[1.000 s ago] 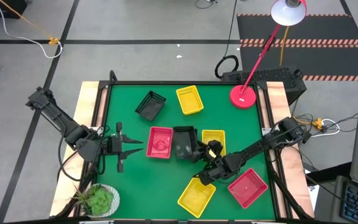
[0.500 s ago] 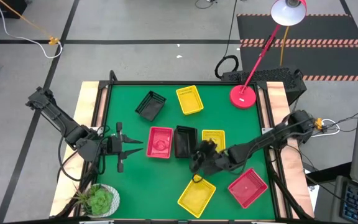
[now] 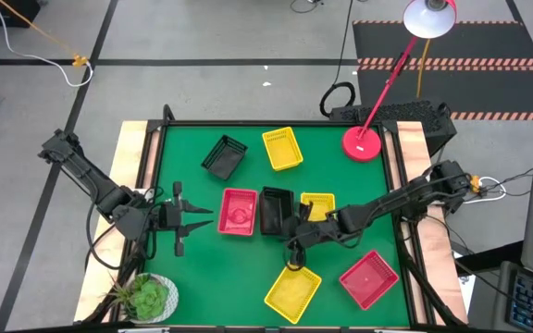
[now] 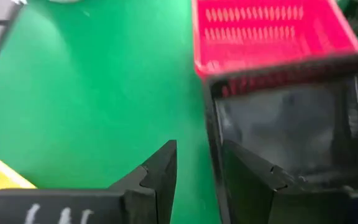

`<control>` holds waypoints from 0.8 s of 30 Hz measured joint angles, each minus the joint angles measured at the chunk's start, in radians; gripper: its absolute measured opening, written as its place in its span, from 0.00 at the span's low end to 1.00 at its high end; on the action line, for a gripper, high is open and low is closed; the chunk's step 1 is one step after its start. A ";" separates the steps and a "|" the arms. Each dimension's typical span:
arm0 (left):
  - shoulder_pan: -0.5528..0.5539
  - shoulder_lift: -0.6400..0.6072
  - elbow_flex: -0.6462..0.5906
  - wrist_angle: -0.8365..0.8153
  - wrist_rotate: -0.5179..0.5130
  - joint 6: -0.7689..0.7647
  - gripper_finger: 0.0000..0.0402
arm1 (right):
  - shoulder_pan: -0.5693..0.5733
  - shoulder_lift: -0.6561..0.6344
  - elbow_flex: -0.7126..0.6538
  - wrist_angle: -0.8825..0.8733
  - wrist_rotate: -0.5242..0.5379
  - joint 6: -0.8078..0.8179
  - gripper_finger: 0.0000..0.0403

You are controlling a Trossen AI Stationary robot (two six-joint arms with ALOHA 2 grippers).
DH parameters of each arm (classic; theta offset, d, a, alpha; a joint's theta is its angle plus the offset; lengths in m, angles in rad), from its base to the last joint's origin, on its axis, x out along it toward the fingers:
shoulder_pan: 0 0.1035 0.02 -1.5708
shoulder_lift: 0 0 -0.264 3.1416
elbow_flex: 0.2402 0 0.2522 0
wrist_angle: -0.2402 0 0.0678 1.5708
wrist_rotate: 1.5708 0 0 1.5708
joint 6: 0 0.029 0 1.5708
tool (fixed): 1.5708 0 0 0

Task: Stack baskets by color
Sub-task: Stack the bottom black bin on top of the middle black bin

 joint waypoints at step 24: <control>0.017 0.001 0.000 0.005 0.000 0.022 0.26 | -0.038 0.074 0.001 0.101 0.023 -0.164 0.18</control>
